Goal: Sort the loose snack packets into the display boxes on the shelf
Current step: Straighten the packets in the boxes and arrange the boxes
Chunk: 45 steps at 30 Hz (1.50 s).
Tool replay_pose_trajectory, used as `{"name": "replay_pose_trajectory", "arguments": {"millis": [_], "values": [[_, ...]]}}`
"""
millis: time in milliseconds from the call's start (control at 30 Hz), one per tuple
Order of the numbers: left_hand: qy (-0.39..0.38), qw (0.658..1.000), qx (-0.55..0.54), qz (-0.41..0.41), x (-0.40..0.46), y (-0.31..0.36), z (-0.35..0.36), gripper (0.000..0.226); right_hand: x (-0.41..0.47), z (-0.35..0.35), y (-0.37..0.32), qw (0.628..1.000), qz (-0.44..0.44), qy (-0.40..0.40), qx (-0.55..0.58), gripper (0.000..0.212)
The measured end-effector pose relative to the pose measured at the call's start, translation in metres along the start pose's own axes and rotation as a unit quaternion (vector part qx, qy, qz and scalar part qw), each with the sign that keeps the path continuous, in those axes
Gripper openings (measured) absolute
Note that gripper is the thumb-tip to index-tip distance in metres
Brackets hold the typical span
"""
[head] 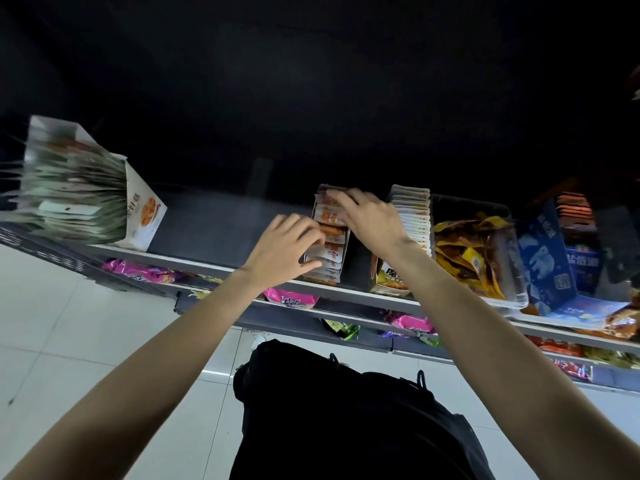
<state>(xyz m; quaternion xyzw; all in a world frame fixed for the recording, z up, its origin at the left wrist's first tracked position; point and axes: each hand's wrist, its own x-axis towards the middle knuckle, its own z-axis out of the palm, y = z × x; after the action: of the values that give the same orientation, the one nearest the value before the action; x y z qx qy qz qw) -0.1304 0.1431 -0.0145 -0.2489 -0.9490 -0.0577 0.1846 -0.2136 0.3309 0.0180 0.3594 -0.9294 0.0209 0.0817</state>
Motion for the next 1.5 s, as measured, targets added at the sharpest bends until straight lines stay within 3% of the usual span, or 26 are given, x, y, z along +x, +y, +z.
{"name": "replay_pose_trajectory", "arguments": {"millis": [133, 267, 367, 533, 633, 767, 867, 1000, 1100, 1233, 1367, 1500], "values": [[-0.084, 0.996, 0.027, -0.014, 0.003, 0.001, 0.004, 0.058, 0.000, 0.007, -0.001, 1.000, 0.009, 0.003, -0.028, 0.054], [-0.090, 0.995, 0.045, 0.009, 0.009, 0.002, 0.005, 0.059, 0.002, 0.010, 0.000, 1.000, 0.017, 0.011, -0.021, 0.053], [-0.052, 0.997, 0.049, 0.023, 0.013, 0.001, 0.006, 0.043, 0.002, 0.006, 0.001, 0.999, 0.020, 0.000, 0.039, 0.048], [0.033, 0.998, -0.012, -0.043, 0.028, 0.000, 0.004, 0.015, -0.009, -0.003, 0.007, 0.991, -0.004, -0.074, 0.111, 0.064], [0.064, 0.994, -0.042, -0.073, 0.035, -0.005, 0.001, 0.011, -0.011, 0.002, -0.001, 0.995, 0.003, -0.092, 0.046, 0.089], [0.069, 0.997, -0.015, -0.019, 0.028, -0.010, -0.001, 0.015, -0.003, 0.015, -0.008, 0.998, 0.053, -0.017, -0.027, 0.085], [0.003, 0.997, 0.029, 0.076, 0.010, -0.011, -0.001, 0.025, 0.003, 0.014, -0.005, 0.998, 0.049, -0.012, -0.041, 0.081], [-0.128, 0.986, 0.080, 0.073, 0.005, -0.010, -0.002, 0.044, 0.005, 0.009, -0.004, 0.998, 0.049, -0.025, -0.022, 0.075], [-0.179, 0.971, 0.138, 0.075, 0.014, -0.008, 0.000, 0.050, 0.005, 0.008, -0.005, 0.998, 0.050, -0.038, -0.024, 0.075], [-0.200, 0.964, 0.160, 0.076, 0.020, -0.004, 0.002, 0.048, 0.007, 0.006, -0.003, 0.998, 0.051, -0.042, -0.020, 0.074], [-0.180, 0.967, 0.156, 0.089, 0.017, -0.002, 0.003, 0.024, 0.009, 0.005, -0.002, 0.998, 0.051, -0.032, -0.018, 0.074], [-0.202, 0.970, 0.133, 0.029, 0.024, 0.003, 0.010, 0.021, 0.010, 0.005, -0.002, 0.998, 0.049, -0.030, -0.017, 0.074]]}}
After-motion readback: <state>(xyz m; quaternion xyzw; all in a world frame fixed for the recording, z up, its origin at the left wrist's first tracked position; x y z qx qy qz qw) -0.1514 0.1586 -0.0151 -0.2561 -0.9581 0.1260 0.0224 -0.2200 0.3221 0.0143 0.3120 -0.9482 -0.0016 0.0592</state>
